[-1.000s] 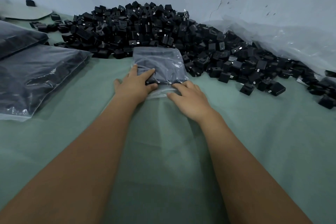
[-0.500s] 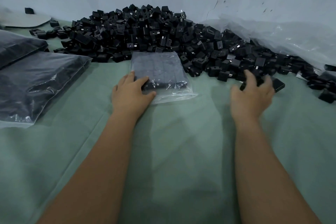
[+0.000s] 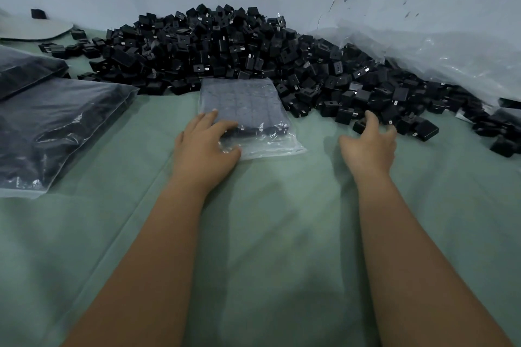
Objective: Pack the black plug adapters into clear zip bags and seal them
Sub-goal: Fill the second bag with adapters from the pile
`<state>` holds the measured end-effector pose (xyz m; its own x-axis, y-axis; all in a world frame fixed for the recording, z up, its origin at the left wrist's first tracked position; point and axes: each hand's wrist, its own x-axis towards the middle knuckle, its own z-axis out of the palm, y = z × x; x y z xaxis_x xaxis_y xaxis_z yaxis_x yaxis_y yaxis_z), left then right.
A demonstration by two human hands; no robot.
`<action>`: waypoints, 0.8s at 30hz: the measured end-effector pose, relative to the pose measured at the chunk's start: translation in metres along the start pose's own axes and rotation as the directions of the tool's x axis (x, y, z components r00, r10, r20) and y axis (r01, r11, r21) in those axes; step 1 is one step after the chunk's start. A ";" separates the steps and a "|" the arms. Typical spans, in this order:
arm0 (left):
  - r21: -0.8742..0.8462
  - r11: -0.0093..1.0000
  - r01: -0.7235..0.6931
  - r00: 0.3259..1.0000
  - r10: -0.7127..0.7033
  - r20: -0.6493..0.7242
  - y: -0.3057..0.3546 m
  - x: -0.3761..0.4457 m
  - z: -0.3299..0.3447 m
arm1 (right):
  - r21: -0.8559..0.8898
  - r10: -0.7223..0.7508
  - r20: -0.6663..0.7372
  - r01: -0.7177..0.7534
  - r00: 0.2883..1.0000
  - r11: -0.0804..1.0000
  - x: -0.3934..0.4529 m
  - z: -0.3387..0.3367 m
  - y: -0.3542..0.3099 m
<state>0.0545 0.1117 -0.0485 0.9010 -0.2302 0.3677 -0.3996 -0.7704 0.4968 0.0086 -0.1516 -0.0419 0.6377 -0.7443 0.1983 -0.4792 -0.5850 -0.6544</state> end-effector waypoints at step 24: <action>0.123 0.992 -0.020 0.998 0.013 0.061 0.007 0.006 0.009 | 0.072 0.331 -0.006 -0.329 0.944 0.941 0.106 -0.007 0.016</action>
<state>0.0583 0.0996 -0.0505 0.9046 -0.2759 0.3251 -0.3938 -0.8328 0.3890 0.0644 -0.2421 -0.0268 0.4394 -0.8979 -0.0246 -0.6175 -0.2821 -0.7342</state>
